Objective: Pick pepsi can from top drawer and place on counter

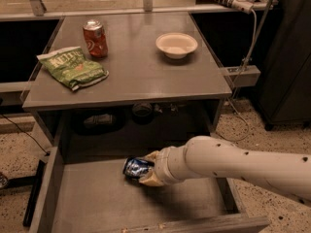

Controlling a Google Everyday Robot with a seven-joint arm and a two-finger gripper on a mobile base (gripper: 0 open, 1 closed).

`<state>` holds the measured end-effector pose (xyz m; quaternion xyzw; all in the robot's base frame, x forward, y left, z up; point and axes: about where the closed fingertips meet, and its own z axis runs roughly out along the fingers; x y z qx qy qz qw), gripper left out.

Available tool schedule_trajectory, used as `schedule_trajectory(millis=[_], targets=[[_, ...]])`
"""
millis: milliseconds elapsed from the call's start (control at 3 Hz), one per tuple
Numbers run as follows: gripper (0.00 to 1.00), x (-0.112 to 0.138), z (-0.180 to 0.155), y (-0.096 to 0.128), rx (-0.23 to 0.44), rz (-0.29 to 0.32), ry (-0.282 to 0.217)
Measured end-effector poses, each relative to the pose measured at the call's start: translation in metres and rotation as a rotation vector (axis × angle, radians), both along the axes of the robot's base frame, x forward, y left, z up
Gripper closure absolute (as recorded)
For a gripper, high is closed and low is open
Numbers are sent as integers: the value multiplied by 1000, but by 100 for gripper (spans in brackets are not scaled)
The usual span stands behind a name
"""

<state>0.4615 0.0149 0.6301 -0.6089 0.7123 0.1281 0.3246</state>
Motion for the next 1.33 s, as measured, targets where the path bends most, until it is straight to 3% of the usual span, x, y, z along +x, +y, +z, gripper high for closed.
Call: schedule_trajectory(millis=[333, 667, 1333], targets=[[100, 0, 0, 0, 0, 0, 0], [100, 2, 18, 5, -17, 34, -12], [100, 33, 130, 9, -93, 106, -143]])
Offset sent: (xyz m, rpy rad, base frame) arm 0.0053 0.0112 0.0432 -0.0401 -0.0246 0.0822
